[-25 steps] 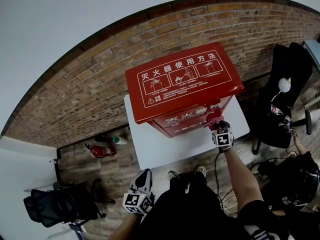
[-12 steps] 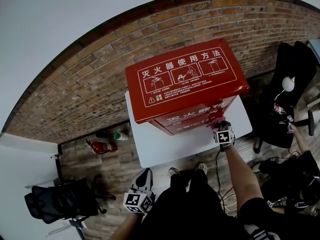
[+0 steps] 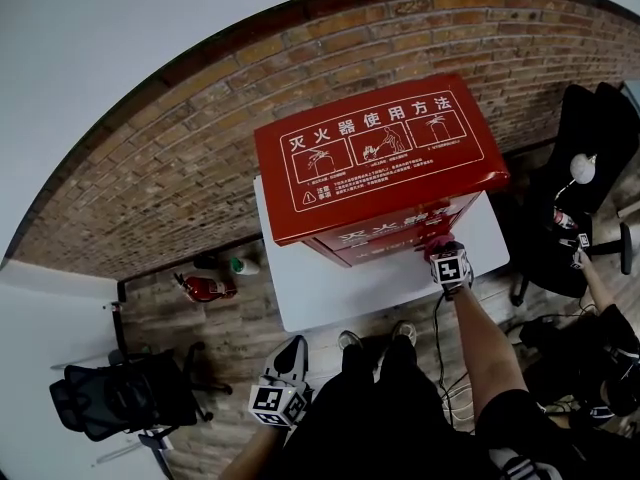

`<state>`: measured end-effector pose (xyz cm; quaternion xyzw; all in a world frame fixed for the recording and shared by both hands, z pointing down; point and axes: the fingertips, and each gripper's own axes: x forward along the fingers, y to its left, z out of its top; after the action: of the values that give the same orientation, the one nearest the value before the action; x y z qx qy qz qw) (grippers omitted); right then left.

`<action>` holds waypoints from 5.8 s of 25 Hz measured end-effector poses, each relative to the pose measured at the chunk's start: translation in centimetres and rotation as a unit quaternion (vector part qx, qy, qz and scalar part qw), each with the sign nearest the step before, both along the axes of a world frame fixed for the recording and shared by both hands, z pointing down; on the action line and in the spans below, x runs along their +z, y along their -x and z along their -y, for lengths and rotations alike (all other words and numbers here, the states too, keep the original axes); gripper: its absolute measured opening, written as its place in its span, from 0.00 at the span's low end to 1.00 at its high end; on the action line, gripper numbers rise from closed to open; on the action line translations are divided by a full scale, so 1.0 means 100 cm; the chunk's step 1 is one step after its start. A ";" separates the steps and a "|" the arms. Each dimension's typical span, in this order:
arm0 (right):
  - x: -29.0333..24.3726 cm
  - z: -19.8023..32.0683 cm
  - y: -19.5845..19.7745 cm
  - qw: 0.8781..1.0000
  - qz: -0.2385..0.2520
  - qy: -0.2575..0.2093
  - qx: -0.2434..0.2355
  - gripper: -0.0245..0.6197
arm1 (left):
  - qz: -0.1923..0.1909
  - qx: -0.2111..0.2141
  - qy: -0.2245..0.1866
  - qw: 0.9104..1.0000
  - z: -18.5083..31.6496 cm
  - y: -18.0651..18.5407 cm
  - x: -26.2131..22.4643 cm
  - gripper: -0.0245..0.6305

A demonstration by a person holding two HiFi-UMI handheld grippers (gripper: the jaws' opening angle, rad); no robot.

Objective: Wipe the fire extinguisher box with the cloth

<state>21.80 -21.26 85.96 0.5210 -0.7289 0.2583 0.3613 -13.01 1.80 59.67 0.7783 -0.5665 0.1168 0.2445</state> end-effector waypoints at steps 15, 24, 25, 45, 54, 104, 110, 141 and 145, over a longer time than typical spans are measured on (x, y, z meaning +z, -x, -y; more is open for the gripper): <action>0.038 -0.001 -0.006 0.999 -0.023 0.039 0.006 0.18 | 0.007 -0.001 0.008 1.000 -0.008 0.008 0.008 0.06; 0.035 0.000 -0.001 0.999 -0.020 0.028 0.008 0.18 | 0.006 -0.004 0.010 1.000 -0.011 0.013 0.010 0.06; 0.033 0.001 0.000 1.000 -0.021 0.023 0.007 0.18 | 0.006 -0.004 0.009 1.000 -0.011 0.013 0.009 0.06; 0.034 -0.017 0.063 0.999 -0.001 0.029 -0.032 0.18 | -0.001 -0.010 0.012 1.000 -0.022 0.021 0.011 0.06; 0.028 -0.012 0.069 0.999 -0.005 0.010 -0.046 0.18 | -0.006 -0.010 0.005 1.000 -0.021 0.021 0.008 0.06; -0.126 -0.012 0.077 0.994 0.032 -0.103 -0.033 0.18 | -0.037 0.060 -0.047 0.996 0.001 0.003 -0.010 0.06; -0.148 -0.013 0.078 0.993 0.034 -0.110 -0.030 0.18 | -0.041 0.069 -0.054 0.995 0.008 -0.001 -0.012 0.06; -0.224 -0.015 0.083 0.990 0.041 -0.134 -0.023 0.18 | -0.066 0.108 -0.075 0.989 0.033 -0.025 -0.023 0.06; -0.233 -0.015 0.083 0.989 0.041 -0.138 -0.020 0.18 | -0.066 0.113 -0.076 0.989 0.034 -0.024 -0.024 0.06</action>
<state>13.46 -19.80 62.62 0.5401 -0.7821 0.1687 0.2611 -10.60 -1.56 57.25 0.8595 -0.4651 0.0486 0.2062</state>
